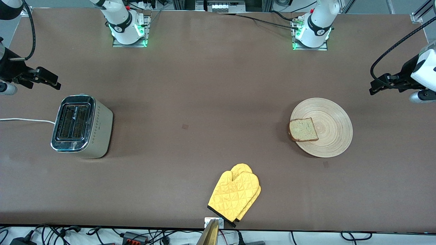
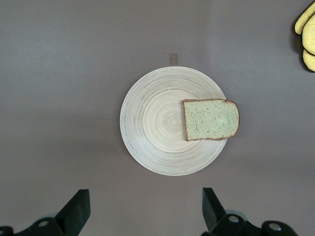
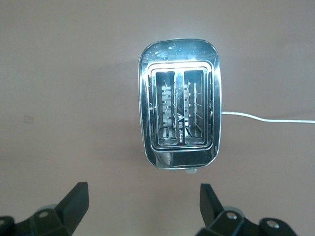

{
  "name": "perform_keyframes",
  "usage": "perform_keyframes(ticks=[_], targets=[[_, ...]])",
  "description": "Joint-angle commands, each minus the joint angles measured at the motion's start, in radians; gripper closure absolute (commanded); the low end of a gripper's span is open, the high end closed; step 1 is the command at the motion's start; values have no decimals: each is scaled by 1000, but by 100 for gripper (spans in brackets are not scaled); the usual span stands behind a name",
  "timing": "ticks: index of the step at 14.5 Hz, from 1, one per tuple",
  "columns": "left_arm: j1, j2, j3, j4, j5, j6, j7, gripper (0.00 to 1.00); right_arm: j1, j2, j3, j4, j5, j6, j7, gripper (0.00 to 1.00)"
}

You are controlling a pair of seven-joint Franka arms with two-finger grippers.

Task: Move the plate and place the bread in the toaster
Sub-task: 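Move the left gripper toward the wooden plate's rim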

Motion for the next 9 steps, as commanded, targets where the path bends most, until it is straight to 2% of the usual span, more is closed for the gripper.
perform_keyframes(ticks=[1,9], targets=[[4,16,-5,35,12,-24,-10,0,-6,-32,7,-44,-15,20,-15,0],[4,17,-3,35,10,-22,-10,0,-4,-26,8,-41,-15,28,-15,0]])
